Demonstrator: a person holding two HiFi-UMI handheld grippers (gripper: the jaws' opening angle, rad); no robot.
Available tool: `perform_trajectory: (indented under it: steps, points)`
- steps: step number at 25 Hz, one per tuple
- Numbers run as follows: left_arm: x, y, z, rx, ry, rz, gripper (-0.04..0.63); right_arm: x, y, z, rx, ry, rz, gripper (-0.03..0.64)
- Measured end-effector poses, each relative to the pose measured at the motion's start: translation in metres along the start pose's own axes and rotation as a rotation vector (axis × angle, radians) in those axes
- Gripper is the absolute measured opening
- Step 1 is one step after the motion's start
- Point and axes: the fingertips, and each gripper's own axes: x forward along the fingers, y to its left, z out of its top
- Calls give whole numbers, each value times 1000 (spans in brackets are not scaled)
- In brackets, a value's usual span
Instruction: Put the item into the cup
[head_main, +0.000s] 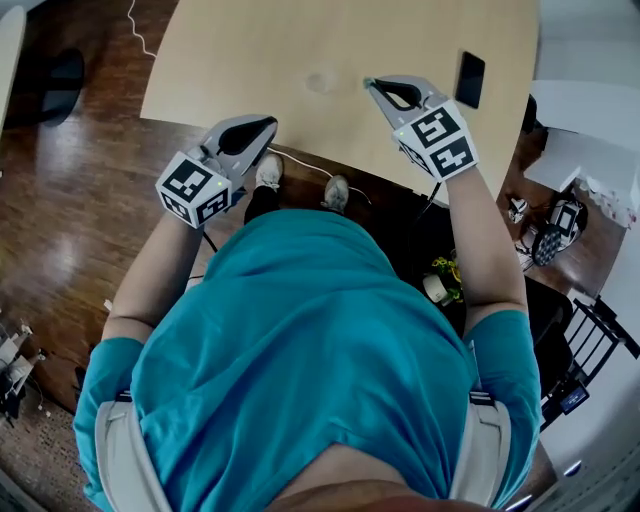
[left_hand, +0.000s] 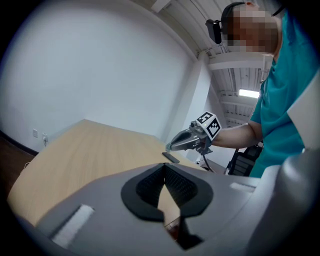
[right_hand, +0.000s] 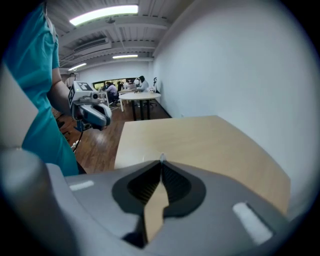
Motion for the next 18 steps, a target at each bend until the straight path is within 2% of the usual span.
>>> perform_trajectory:
  steps: [7,18]
  points:
    - [-28,16,-11,-31,-19,42,5,44,25,20,-62,48,71,15]
    - [-44,30,-23,-73,-40,60,5,103,37,3,-117,184,111,15]
